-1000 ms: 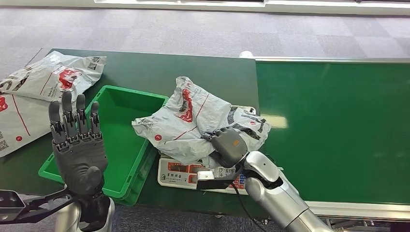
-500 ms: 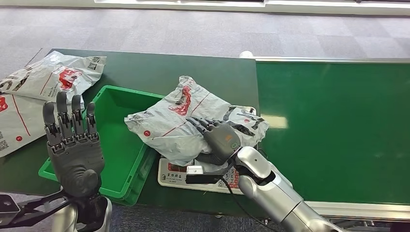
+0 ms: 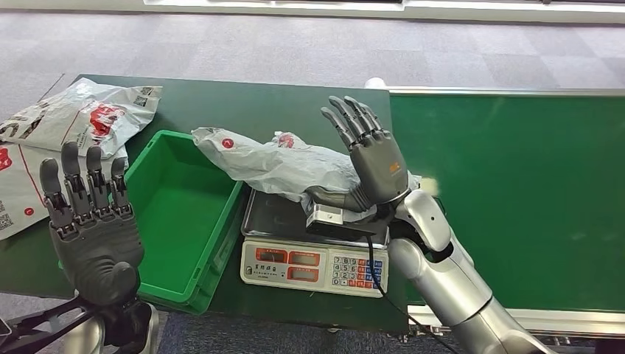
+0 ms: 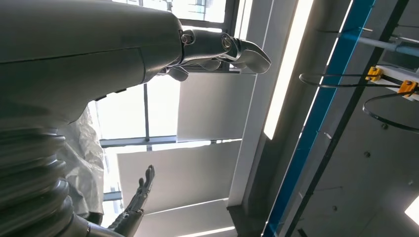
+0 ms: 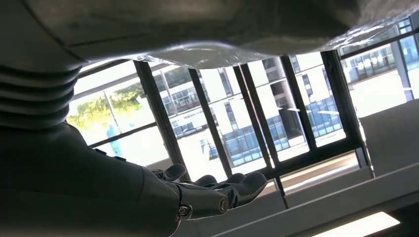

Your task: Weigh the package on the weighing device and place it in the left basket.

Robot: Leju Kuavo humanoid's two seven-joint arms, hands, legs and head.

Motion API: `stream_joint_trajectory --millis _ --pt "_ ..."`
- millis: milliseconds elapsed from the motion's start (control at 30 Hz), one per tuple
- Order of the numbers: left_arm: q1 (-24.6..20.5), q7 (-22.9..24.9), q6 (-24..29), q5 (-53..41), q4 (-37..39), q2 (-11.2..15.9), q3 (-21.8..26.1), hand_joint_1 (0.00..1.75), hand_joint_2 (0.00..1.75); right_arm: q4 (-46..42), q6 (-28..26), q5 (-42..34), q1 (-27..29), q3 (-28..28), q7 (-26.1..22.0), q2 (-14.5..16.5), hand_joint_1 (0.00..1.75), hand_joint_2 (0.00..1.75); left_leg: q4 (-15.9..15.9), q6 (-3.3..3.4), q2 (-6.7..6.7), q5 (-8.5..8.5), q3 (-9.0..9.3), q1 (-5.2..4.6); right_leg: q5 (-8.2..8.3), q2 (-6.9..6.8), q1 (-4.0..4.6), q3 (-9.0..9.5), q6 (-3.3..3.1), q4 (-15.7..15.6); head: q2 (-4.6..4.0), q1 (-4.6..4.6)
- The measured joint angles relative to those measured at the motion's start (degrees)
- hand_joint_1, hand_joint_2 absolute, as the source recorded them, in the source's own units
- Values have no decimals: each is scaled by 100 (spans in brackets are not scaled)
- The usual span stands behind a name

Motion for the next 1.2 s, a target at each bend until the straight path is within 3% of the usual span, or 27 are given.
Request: stream_joint_trajectory --millis 733,933,1000,1033,1133,1200 --pt "10 0 111 -210 -66 -10 37 0 175 -804 574 241 422 -525 -163 74 0 0 0 0 0 0 0 0 0 -1 0 1 0 0 0 0" --pt "16 -1 349 -493 -125 -8 35 0 175 -783 603 351 459 -580 -163 101 0 0 1 0 0 0 2 0 0 -1 -1 0 0 0 0 0" --pt "-22 40 922 -1141 -101 37 -38 0 175 -797 547 371 518 -616 -151 105 0 0 2 0 -2 0 5 0 -1 -5 -1 -2 1 -1 0 -1" --pt "-91 144 1465 -1832 -22 96 -152 0 175 -827 504 384 579 -657 -143 105 0 0 3 1 -9 0 6 0 -3 -13 -1 -1 1 -2 0 -1" --pt "-570 818 2847 -5032 575 428 -768 0 175 -959 380 404 764 -817 -185 107 0 0 3 3 -31 3 2 -1 -3 -39 -1 8 3 -3 0 -2" --pt "-1092 1122 2897 -7112 1292 675 -1238 0 175 -987 337 386 794 -903 -245 138 0 0 2 1 -30 10 -1 -1 5 -39 -2 8 -2 -2 0 -2"
